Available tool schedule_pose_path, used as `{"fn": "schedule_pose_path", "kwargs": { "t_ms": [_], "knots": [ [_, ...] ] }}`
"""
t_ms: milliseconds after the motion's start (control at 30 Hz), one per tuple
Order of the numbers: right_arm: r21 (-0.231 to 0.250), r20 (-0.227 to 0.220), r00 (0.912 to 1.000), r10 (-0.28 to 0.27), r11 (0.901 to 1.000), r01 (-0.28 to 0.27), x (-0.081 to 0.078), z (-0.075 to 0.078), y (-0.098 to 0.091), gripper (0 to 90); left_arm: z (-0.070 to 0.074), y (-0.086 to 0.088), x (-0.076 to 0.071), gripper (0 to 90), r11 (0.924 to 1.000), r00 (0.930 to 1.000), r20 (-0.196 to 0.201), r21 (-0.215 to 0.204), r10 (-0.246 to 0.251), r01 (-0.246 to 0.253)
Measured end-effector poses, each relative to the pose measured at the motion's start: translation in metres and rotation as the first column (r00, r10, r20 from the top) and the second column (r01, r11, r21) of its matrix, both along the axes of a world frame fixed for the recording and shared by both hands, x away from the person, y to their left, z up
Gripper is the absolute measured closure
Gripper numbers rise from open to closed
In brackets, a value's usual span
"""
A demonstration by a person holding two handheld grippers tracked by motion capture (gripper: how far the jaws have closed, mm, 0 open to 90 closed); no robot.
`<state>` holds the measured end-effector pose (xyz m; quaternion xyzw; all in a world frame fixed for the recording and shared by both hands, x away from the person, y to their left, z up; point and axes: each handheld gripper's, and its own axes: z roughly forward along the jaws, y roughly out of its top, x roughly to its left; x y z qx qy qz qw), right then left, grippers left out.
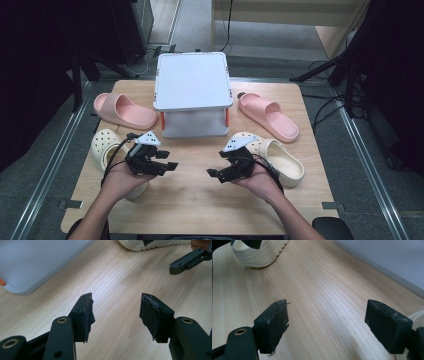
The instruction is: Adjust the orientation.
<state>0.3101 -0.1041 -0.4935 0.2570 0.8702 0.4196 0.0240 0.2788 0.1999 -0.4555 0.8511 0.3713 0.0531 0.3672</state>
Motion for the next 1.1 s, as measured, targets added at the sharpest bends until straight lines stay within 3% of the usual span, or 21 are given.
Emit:
{"fn": "schedule_pose_path", "kwargs": {
  "t_ms": [167,500,767,867,1100],
  "knots": [
    [0.005,0.006,0.9998,0.019,0.9998,-0.019,0.001,0.004,-0.001,26.9,0.007,0.015,-0.003,44.5,0.9995,0.9995,-0.004,-0.003,0.031,-0.031],
    [-0.010,-0.008,0.9991,0.042,0.9991,-0.042,0.005,0.006,0.002,29.0,0.019,0.048,-0.011,46.3,0.9946,0.9946,-0.010,-0.012,0.103,-0.103],
    [-0.021,-0.022,0.9979,0.062,0.9979,-0.062,0.008,0.005,0.009,29.2,0.032,0.076,-0.020,45.9,0.9839,0.9842,0.001,-0.024,0.177,-0.177],
    [-0.026,-0.025,0.9968,0.076,0.9967,-0.077,0.009,0.004,0.012,29.2,0.034,0.084,-0.022,45.9,0.9803,0.9804,0.004,0.010,0.197,-0.197],
    [-0.030,-0.023,0.9953,0.094,0.9951,-0.095,0.009,0.005,0.017,30.5,0.041,0.109,-0.027,46.1,0.9656,0.9657,0.007,0.016,0.260,-0.260]
  ]
}}
